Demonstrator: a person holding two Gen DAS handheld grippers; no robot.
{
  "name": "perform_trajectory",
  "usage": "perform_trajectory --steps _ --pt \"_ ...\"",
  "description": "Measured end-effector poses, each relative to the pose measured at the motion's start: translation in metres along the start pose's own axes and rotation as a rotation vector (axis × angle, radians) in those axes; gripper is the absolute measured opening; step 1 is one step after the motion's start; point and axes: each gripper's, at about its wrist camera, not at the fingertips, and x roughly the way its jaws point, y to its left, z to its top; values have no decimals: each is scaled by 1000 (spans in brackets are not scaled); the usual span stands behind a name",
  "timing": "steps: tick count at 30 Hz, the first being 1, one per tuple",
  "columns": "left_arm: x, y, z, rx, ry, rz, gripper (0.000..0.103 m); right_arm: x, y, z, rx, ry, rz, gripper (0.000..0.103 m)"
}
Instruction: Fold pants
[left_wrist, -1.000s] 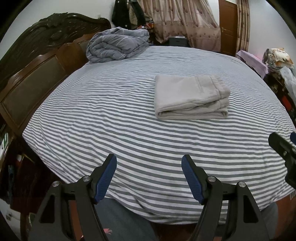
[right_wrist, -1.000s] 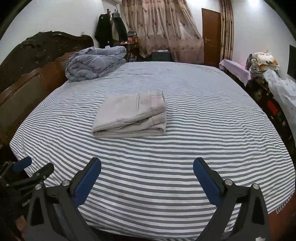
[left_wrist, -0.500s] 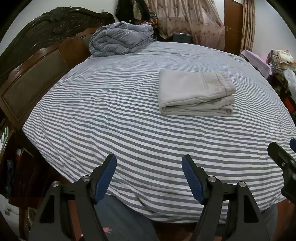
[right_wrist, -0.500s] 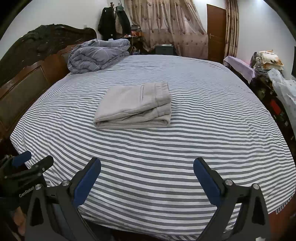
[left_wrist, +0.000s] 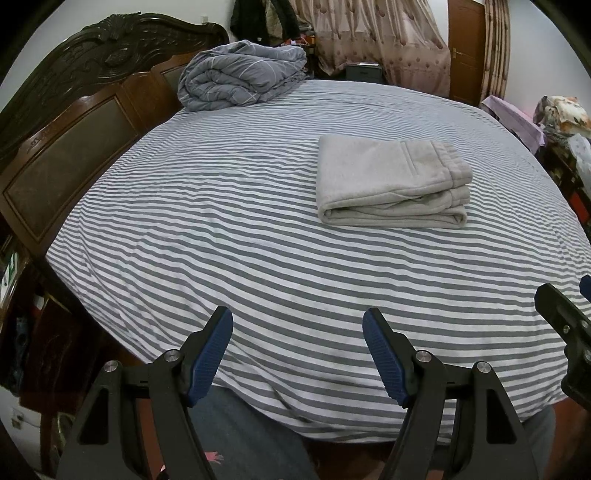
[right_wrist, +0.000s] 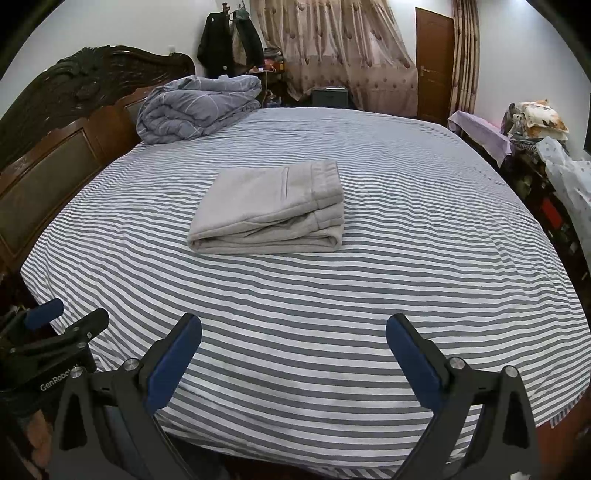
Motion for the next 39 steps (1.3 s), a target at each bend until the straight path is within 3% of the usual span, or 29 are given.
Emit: perform_trajectory --steps 39 --pt "2 -8 -6 37 -13 12 73 3 1 -5 4 27 10 99"
